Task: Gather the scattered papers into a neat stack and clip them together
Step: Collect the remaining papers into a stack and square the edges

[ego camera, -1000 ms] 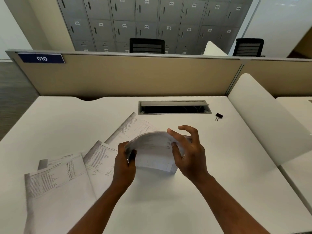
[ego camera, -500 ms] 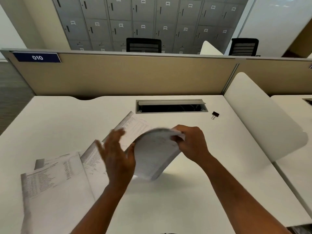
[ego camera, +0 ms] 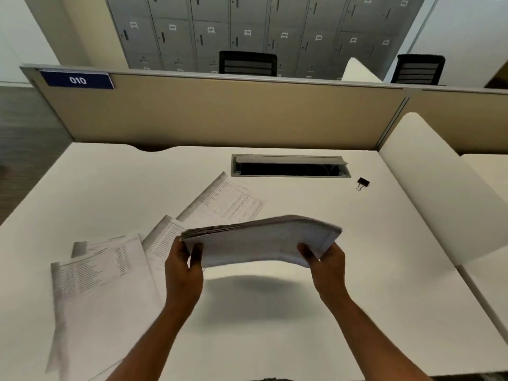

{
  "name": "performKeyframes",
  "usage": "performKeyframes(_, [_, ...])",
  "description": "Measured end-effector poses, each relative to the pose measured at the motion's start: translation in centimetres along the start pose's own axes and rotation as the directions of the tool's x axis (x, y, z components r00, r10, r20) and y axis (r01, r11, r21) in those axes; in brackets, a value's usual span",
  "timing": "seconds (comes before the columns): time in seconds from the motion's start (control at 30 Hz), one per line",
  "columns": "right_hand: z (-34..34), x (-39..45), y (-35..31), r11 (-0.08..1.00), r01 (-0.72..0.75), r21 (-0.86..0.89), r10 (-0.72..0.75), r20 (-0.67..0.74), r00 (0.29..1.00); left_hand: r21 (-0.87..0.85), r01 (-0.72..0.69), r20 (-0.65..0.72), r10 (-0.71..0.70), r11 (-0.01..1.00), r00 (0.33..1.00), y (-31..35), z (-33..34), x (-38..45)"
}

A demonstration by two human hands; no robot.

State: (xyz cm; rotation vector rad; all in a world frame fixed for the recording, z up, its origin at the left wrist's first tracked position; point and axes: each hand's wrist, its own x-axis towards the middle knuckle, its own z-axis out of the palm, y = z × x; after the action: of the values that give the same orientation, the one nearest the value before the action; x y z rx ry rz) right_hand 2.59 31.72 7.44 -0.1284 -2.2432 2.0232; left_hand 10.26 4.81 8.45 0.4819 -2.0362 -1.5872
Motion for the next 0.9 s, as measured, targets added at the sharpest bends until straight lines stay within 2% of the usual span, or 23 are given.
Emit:
performKeyframes(0.1, [0.7,-1.6,2.8,0.992,-0.003,-0.125,0.013,0.079,0.997,0.147,-0.017,0.0,0.017,0.989,1.0,-1.9,0.2,-2.3])
performKeyframes(0.2, [1.6,-3.1,4.6,0.979,-0.049,-0.197,0.063,0.064,0.996,0.174,0.032,-0.021,-0.028,0.984,0.999,-2.5,1.1,-4.2])
performKeyframes(0.33, [2.0,-3.5,4.6,0.988,-0.084,-0.126,0.085,0.006,0.996,0.121,0.024,-0.021,-0.021,0.992,1.0,-2.0,1.5,-4.3])
performKeyframes(0.57, [1.0,-2.6,3.8,0.992,0.022,-0.128,-0.019,0.026,0.999,0.128,0.041,-0.009,-0.04,0.991,0.999,-2.4,0.3,-3.6])
performKeyframes(0.77, [1.7,-2.3,3.8,0.994,0.031,-0.106,-0.03,0.009,1.0,0.144,-0.01,-0.045,0.017,0.99,0.999,-2.1,0.8,-3.5])
performKeyframes(0.83, [1.3,-2.3,3.7,0.989,0.089,-0.117,-0.084,0.046,0.995,0.124,-0.001,-0.034,0.005,0.992,0.999,-2.0,0.9,-3.4])
performKeyframes(0.9, [0.7,-2.1,3.0,0.94,0.272,-0.207,-0.269,0.042,0.962,0.104,-0.007,-0.022,0.009,0.995,1.0,-2.0,0.9,-3.3])
